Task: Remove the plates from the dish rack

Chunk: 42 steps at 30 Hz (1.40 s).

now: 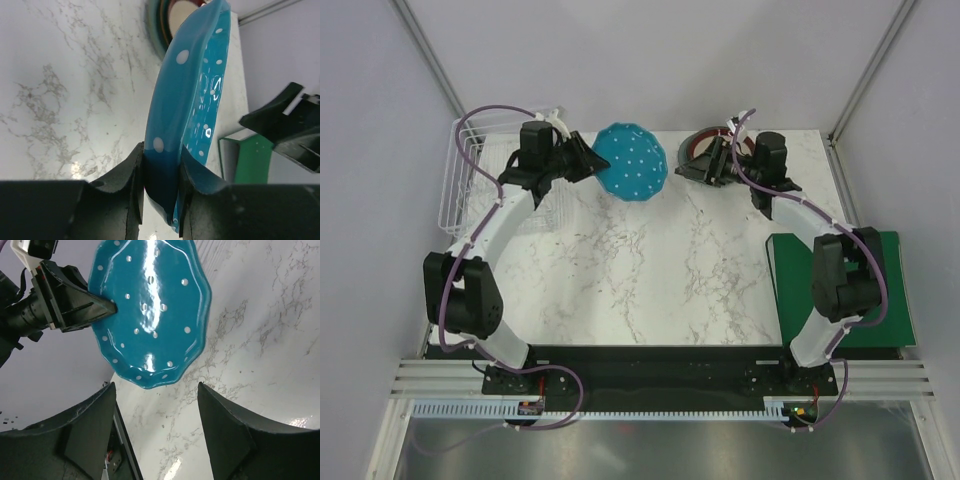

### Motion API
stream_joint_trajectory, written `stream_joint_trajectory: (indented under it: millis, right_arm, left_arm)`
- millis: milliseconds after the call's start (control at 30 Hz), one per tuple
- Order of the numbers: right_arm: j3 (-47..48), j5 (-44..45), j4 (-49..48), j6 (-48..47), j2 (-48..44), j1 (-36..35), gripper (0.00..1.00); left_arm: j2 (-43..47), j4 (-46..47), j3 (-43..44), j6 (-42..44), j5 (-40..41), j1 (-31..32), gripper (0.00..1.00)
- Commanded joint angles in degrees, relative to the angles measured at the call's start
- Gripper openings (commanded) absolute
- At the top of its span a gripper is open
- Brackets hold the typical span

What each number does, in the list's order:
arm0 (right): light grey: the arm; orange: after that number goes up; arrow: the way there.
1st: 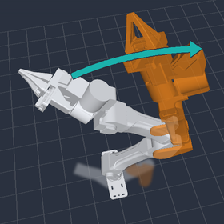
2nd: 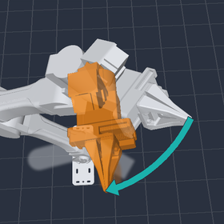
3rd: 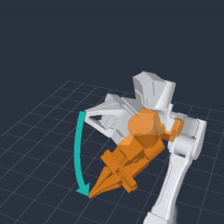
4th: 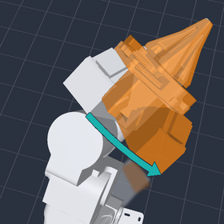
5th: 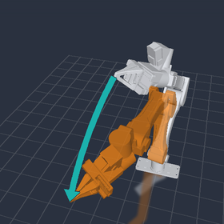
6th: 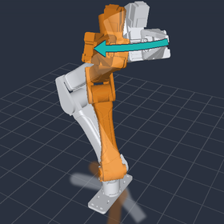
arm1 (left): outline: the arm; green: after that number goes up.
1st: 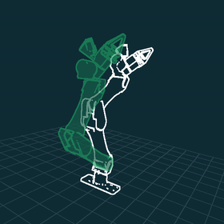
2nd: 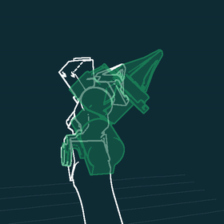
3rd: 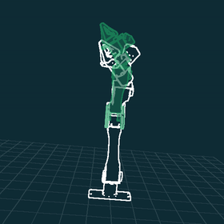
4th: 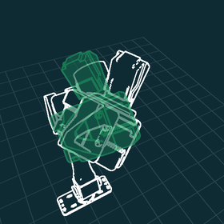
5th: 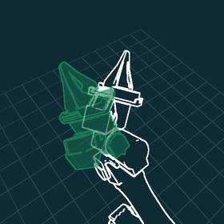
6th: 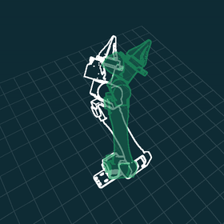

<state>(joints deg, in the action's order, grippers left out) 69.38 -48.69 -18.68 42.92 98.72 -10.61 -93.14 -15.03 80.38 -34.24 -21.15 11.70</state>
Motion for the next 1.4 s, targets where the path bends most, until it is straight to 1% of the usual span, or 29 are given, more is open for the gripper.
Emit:
stream_joint_trajectory:
  millis: [0,33,167,267,333,367,400,433,467,533,567,600,667,700,733,767,800,900,933,967,1000,1033,1067,1100,1133,1167,1200,1267,1367]
  right_arm:
    - [-0.8,-2.3,-6.1,1.9,2.9,-0.1,0.74]
    - [-0.8,-2.7,-6.7,2.5,3.8,-0.1,0.74]
    - [-0.3,-4.6,-10.7,4.4,6.7,-0.2,0.74]
    - [0.0,-7.6,-17.3,7.6,9.2,-0.5,0.74]
    - [0.0,-8.8,-24.0,10.5,11.2,-0.5,0.74]
    - [0.0,-9.4,-28.6,13.9,11.9,-0.5,0.75]
    - [0.0,-9.8,-30.8,15.6,13.4,-0.6,0.74]
    - [0.3,-10.2,-32.9,17.3,14.1,-0.6,0.75]
    - [0.3,-11.0,-38.0,21.1,14.8,-0.7,0.74]
    - [0.6,-11.3,-42.5,24.7,17.0,-0.9,0.73]
    - [0.7,-11.6,-46.2,26.2,17.6,-0.9,0.72]
    - [0.7,-11.5,-48.4,29.2,18.9,-1.0,0.70]
    - [0.9,-11.5,-53.0,31.7,20.0,-1.2,0.61]
    - [0.8,-11.5,-55.0,34.1,20.5,-1.3,0.49]
    - [0.5,-11.3,-56.2,34.8,20.6,-1.1,0.34]
    - [0.2,-11.1,-55.9,34.5,20.6,-1.1,0.19]
    - [0.0,-10.6,-55.1,34.0,19.9,-1.1,0.00]
    - [-0.2,-10.3,-47.9,28.6,17.8,-1.0,0.00]
    - [-0.3,-9.6,-45.5,24.0,17.1,-0.8,0.00]
    - [-0.1,-8.9,-38.0,21.3,15.1,-0.7,0.00]
    - [0.0,-8.1,-33.1,17.2,13.8,-0.5,0.00]
    - [1.0,-5.2,-27.6,13.1,12.6,0.0,0.00]
    - [2.0,-3.5,-14.9,3.6,11.2,0.2,0.00]
    - [3.1,-1.2,-8.9,-0.5,9.1,0.6,0.00]
    - [5.6,1.5,-4.1,-3.5,8.3,1.4,0.00]
    - [6.3,1.9,-1.1,-5.1,7.5,2.0,0.00]
    - [6.7,1.9,-1.1,-4.6,7.3,2.8,0.00]
    - [7.8,2.7,-0.9,-3.4,6.9,5.5,0.00]
    - [9.4,3.4,-0.4,-2.6,7.4,8.4,0.00]
  left_arm:
    - [6.2,22.7,-1.2,-11.4,-11.0,-0.2,0.02]
    - [6.2,24.4,-1.9,-12.4,-12.7,-0.2,0.02]
    - [6.2,29.7,-5.7,-15.6,-14.2,0.3,0.02]
    - [4.8,30.7,-6.5,-16.6,-16.1,0.9,0.02]
    - [4.5,33.4,-8.2,-18.1,-16.8,1.0,0.02]
    - [4.3,33.9,-9.5,-18.9,-17.0,1.2,0.02]
    - [4.2,34.4,-10.0,-18.9,-16.9,1.5,0.02]
    - [4.0,34.5,-10.4,-18.9,-16.9,1.7,0.02]
    - [3.8,34.5,-10.9,-18.8,-16.9,2.3,0.02]
    - [3.4,35.2,-11.1,-18.9,-17.2,2.8,0.02]
    - [2.9,35.2,-11.1,-19.0,-17.3,3.4,0.02]
    - [2.7,35.3,-11.1,-19.1,-17.4,3.7,0.02]
    - [2.2,35.5,-11.4,-19.1,-17.1,4.3,0.02]
    - [2.0,35.5,-11.5,-19.1,-16.9,4.4,0.02]
    - [2.0,35.5,-11.6,-19.1,-16.6,4.4,0.02]
    - [2.2,35.5,-12.1,-18.9,-16.3,4.4,0.02]
    - [2.4,35.2,-12.1,-18.6,-15.9,4.4,0.02]
    - [2.4,32.2,-11.4,-16.4,-15.2,4.4,0.02]
    - [2.4,30.9,-10.6,-15.5,-14.7,4.4,0.02]
    - [2.4,28.0,-10.2,-13.5,-14.5,4.4,0.03]
    - [2.4,26.9,-9.9,-12.4,-13.7,4.4,0.13]
    - [2.4,25.3,-9.2,-11.1,-13.0,4.4,0.18]
    - [2.4,23.7,-8.8,-8.4,-12.3,4.3,0.22]
    - [2.6,20.7,-8.7,-7.2,-10.0,4.4,0.33]
    - [2.8,19.3,-8.3,-5.9,-8.7,4.4,0.37]
    - [3.0,18.0,-8.3,-3.8,-7.5,4.3,0.38]
    - [3.1,16.4,-8.3,-2.9,-5.7,4.3,0.42]
    - [2.9,15.3,-7.9,-0.8,-4.3,4.3,0.46]
    - [2.2,12.3,-7.3,1.0,-2.2,4.3,0.48]
